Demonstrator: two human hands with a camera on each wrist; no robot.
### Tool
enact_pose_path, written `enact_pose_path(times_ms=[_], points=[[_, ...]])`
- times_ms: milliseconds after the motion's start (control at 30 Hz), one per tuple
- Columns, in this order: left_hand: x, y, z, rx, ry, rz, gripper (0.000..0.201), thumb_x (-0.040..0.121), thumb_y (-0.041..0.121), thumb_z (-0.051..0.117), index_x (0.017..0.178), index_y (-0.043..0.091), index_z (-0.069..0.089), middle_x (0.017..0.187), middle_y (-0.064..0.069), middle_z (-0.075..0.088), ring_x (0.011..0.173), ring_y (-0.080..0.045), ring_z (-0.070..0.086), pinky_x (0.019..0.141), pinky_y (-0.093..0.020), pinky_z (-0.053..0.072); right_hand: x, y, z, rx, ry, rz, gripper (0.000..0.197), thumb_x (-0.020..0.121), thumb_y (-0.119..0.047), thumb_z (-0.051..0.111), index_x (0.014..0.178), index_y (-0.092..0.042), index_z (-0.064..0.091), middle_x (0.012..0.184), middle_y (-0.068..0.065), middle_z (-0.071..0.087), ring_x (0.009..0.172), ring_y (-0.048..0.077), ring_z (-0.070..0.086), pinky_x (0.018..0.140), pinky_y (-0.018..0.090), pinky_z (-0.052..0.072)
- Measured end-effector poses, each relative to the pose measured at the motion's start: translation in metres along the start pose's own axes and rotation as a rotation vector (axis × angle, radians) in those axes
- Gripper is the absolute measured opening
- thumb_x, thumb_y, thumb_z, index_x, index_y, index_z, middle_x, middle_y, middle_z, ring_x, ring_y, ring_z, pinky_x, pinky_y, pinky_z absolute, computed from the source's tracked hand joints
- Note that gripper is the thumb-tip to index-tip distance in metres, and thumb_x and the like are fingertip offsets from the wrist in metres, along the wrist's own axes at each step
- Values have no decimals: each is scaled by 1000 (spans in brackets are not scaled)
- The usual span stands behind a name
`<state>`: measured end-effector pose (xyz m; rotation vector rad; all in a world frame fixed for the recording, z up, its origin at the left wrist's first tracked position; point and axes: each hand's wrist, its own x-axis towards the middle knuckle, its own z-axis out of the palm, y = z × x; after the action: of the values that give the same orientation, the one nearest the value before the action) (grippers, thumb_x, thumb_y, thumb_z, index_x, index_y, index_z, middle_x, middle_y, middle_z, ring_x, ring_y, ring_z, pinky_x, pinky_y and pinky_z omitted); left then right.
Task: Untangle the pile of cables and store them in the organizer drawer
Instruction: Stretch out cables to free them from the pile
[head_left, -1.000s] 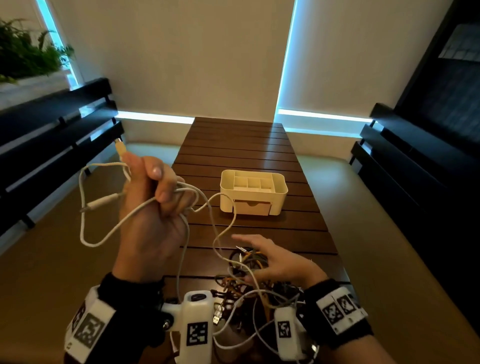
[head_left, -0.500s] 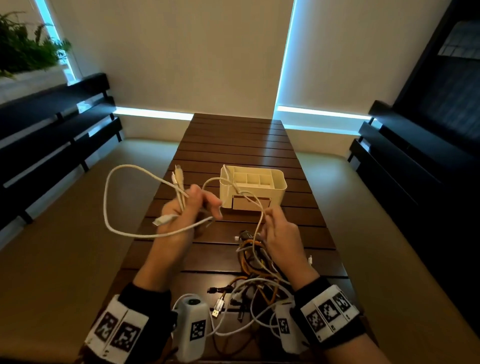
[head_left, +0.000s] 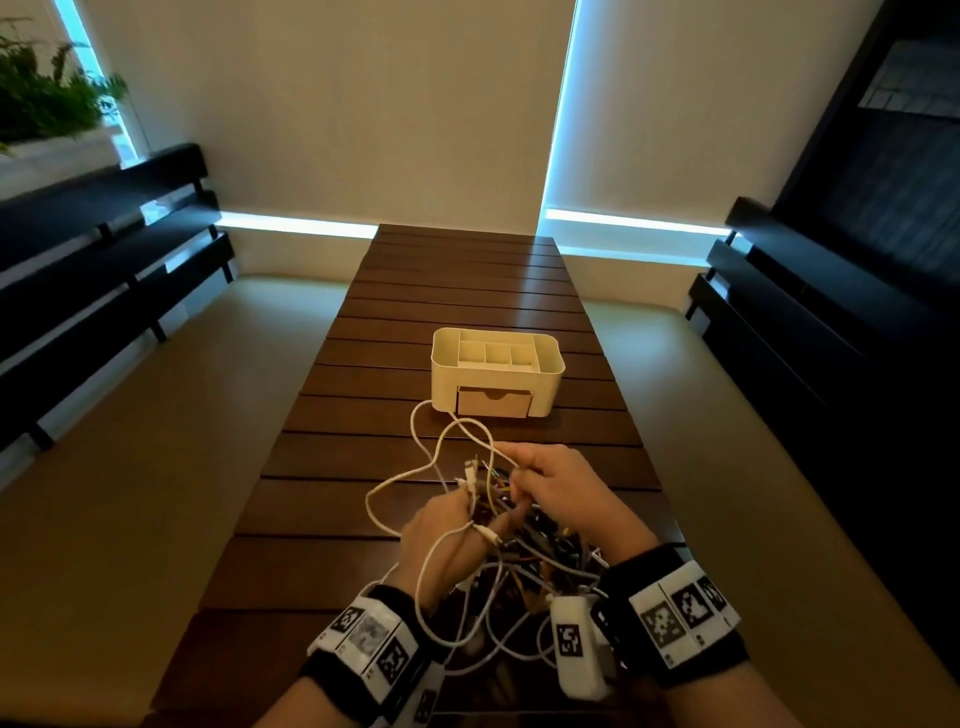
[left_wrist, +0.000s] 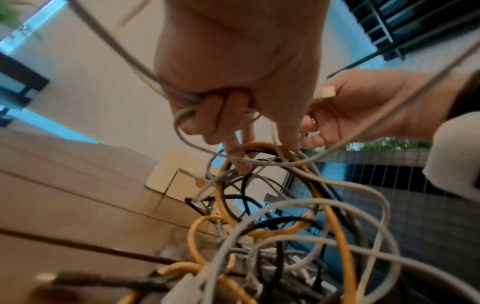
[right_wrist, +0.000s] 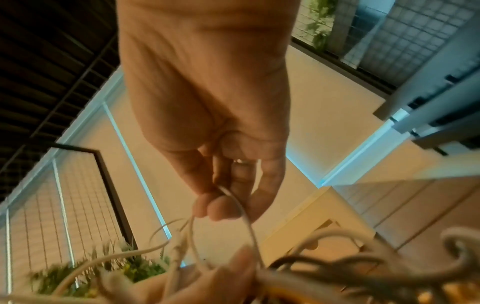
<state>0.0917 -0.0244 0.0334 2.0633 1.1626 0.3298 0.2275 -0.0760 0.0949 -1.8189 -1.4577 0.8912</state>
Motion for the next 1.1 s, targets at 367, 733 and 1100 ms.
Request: enact_pose_path(times_ms=[367,733,1100], points=[[7,-25,2,170,17,-60,38,81,50,60,116,39,54,111,4,63,106,-23,58,80,-34,47,2,1,-2,13,389,-47,30,90,-5,46,102,-17,70,45,-12,52,38,2,42,41,11,30],[0,-30,-7,15,127,-111,36,80,49,68,97,20,57,105,2,52,91,-15,55,73,-27,46,-2,-34,-25,324,415,-92,28,90,-3,47,92,-18,71,51,-6,51,42,1,39,47,12,31],[-26,5,-105,-556,209,63,37,96,26,46,68,9,61,44,10,51,43,-3,42,44,-17,31,-24,21,-19,-642,-329,317,21,92,-30,55,100,-14,66,95,6,66,86,15,60,84,32,50]])
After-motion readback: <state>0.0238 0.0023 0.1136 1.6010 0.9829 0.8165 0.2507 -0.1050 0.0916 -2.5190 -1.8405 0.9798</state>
